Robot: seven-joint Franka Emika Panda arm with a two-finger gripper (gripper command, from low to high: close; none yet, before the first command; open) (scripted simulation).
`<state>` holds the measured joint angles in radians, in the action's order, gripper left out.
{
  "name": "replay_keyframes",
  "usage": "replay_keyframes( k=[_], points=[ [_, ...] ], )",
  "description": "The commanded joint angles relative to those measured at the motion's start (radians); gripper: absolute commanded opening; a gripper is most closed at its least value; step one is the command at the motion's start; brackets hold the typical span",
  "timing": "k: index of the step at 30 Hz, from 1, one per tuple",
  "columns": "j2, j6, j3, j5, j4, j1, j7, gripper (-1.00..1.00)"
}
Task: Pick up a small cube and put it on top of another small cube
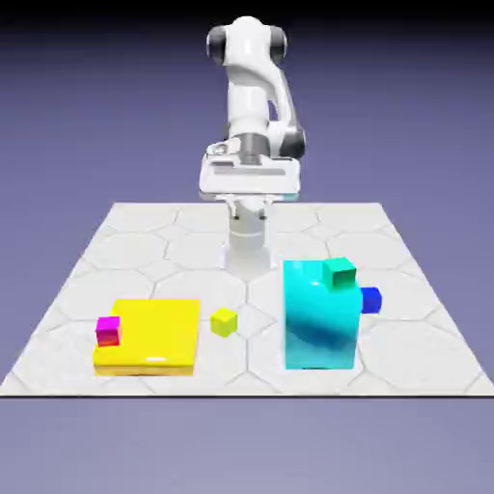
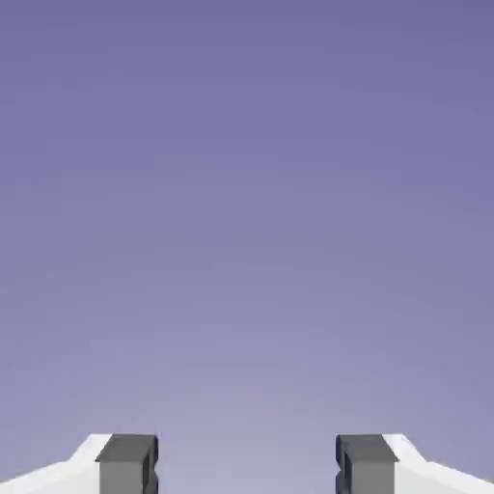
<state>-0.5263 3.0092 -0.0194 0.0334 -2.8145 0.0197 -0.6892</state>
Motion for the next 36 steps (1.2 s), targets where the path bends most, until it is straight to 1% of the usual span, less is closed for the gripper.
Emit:
replay_keyframes(
  k=[1, 14, 15, 26, 27, 28, 36],
  points=[
    [0.036, -0.023, -0.016, 0.028, -0.004, 0.026, 0.043, 0.00],
    [0.492, -0.313, -0.219, 0.376, -0.051, 0.356, 0.583, 0.00],
    [0.492, -0.313, -0.219, 0.376, -0.051, 0.356, 0.583, 0.00],
    [0.779, -0.140, -0.034, 0.821, 0.028, 0.296, 0.246, 0.00],
    [0.779, -0.140, -0.034, 0.821, 0.028, 0.296, 0.246, -1.00],
    [0.779, -0.140, -0.034, 0.821, 0.028, 0.296, 0.246, -1.00],
    [0.555, -0.275, -0.178, 0.474, -0.033, 0.343, 0.510, -1.00]
  ],
)
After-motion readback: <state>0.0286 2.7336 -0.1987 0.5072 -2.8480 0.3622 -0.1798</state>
